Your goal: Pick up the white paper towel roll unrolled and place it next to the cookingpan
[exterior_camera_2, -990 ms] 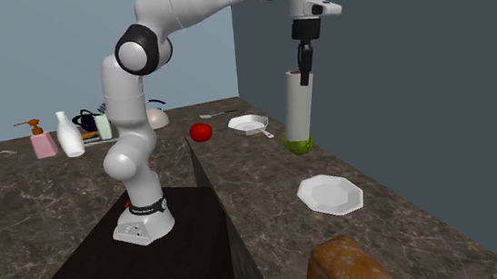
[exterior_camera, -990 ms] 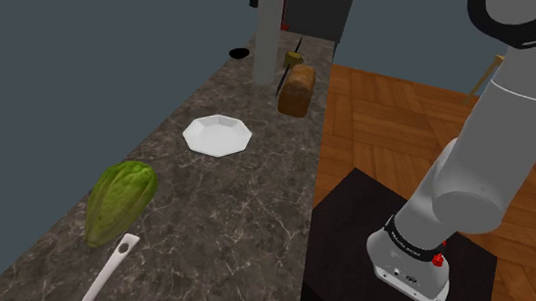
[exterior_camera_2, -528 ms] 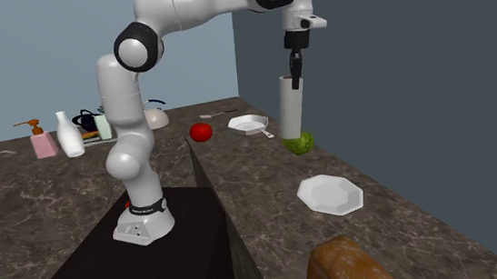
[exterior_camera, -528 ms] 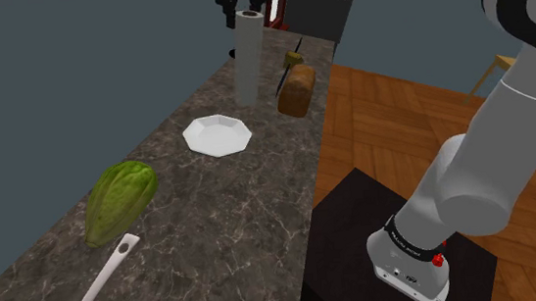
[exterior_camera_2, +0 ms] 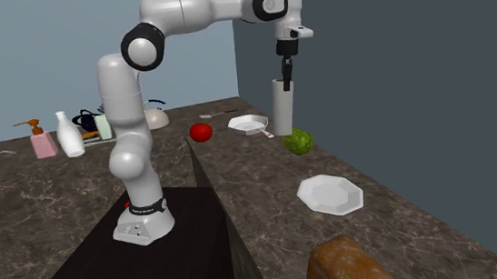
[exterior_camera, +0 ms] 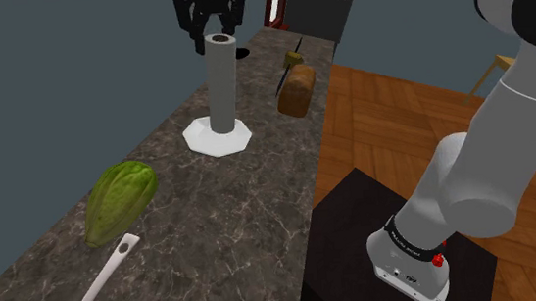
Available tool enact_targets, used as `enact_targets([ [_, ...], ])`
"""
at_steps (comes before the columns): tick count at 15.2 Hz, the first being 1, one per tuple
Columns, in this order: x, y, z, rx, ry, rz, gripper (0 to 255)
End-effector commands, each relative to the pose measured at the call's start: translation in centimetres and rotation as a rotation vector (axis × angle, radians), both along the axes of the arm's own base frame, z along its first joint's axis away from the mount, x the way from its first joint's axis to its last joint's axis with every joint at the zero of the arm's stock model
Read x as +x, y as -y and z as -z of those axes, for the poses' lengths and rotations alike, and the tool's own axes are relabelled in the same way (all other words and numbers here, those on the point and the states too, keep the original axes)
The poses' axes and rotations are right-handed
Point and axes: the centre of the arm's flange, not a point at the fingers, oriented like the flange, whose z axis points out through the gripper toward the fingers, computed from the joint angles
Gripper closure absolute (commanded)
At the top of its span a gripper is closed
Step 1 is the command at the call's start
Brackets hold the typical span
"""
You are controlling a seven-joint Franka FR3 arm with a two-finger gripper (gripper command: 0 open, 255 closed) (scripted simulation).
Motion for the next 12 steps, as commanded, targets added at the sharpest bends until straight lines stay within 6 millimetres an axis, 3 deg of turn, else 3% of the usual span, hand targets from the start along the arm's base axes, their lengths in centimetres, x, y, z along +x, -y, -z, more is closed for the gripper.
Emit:
enact_targets([
  [1,-0.6,-2.5,1.0,0.0,0.001,0.001,255],
  [12,-3.6,-16.0,5.6,0.0,0.001,0.001,255],
])
